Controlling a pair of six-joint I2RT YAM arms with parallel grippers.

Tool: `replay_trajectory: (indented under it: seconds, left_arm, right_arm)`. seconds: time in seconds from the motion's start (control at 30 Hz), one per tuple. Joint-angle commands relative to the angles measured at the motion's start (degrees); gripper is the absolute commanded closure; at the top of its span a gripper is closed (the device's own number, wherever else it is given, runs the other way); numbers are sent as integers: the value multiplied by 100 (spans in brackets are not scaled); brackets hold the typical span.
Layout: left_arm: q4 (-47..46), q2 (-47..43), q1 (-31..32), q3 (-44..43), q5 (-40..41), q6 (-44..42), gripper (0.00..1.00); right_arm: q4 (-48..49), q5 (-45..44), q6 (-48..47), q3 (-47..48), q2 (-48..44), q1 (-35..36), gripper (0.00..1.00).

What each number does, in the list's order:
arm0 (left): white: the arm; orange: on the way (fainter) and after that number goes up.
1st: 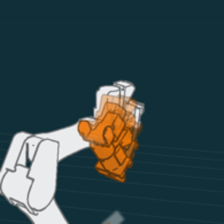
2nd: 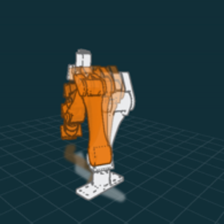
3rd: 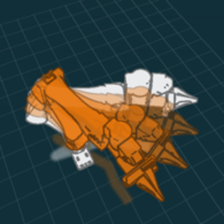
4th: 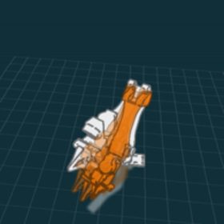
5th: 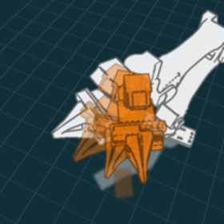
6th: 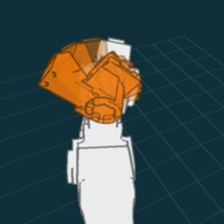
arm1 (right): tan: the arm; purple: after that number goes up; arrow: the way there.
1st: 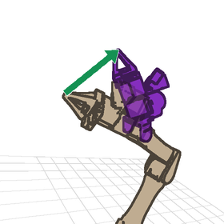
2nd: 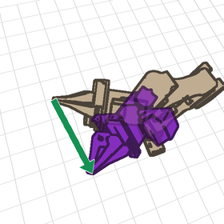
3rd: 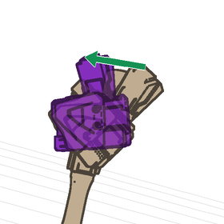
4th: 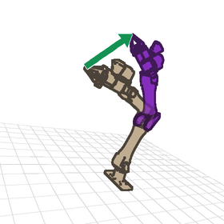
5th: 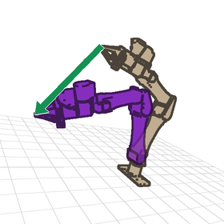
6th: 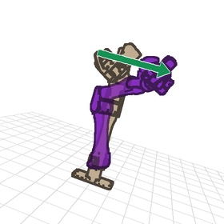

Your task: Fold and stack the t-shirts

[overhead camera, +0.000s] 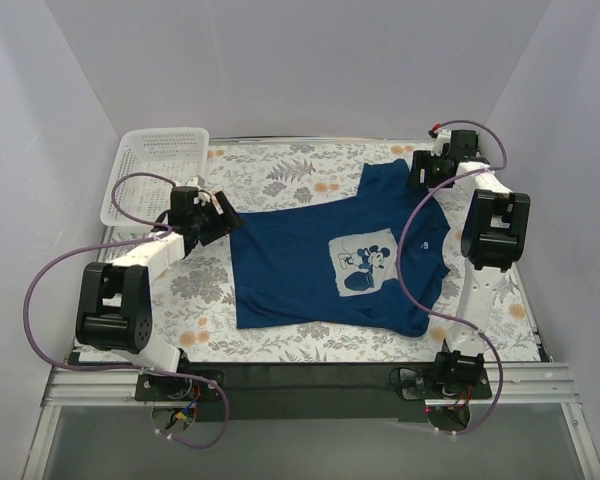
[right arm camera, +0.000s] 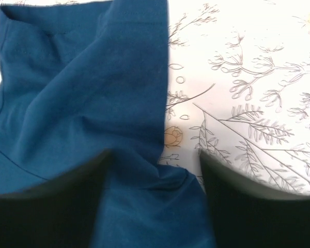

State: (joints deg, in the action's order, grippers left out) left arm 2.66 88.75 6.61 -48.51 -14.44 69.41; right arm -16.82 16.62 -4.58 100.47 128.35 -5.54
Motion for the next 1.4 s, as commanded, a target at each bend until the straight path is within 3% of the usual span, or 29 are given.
replay_trajectory:
  seconds: [0.0, 0.07, 0.1, 0.17, 0.2, 0.43, 0.57, 0.6, 0.63, 0.67, 0.7, 0.8, 1.0, 1.13, 1.37]
  left_arm:
    - [59, -516, 33, 139, 11, -147, 32]
    - [103, -813, 33, 254, -41, -138, 32]
    - [156, -911, 33, 324, -120, -112, 32]
    - [235, -1279, 33, 552, -173, -77, 32]
    - [227, -1412, 24, 640, -252, -42, 32]
    - [437, -2414, 33, 1344, -621, 222, 32]
    - [578, -2863, 33, 1520, -727, 328, 32]
    - [604, -2924, 24, 1511, -745, 337, 32]
    - [622, -2986, 33, 1520, -771, 337, 32]
    - [666, -3012, 33, 1511, -797, 345, 32]
    - [675, -3030, 33, 1511, -815, 337, 32]
    - [745, -3109, 33, 1511, -771, 267, 32]
    - [771, -3162, 33, 1520, -561, 126, 31]
    - [754, -3153, 33, 1546, -560, 64, 31]
    - [745, -3154, 33, 1529, -648, 3, 31]
  right_arm:
    - [-172, 471, 63, 272, 67, -78, 47]
    - [-269, 648, -129, 115, -21, -96, 62]
    - [-269, 771, -201, -156, -108, -114, 76]
    - [-269, 834, -367, -544, -520, -158, 87]
    - [-261, 895, -525, -972, -687, -175, 97]
    - [-339, 1054, -1438, -3169, -2628, -263, 99]
    - [-778, 1071, -2081, -4067, -3281, -263, 99]
    - [-892, 1106, -2204, -4166, -3343, -263, 96]
    - [-1067, 1072, -2344, -4201, -3456, -281, 88]
    - [-1113, 1062, -2415, -4298, -3545, -324, 76]
    - [-1078, 1097, -2425, -4316, -3789, -473, 51]
    - [-885, 1081, -2311, -4159, -4089, -641, 27]
    - [-140, 791, -1593, -3544, -3907, -650, 25]
    - [38, 492, -1098, -2886, -2908, -650, 30]
    - [73, 61, -869, -2305, -2017, -659, 35]
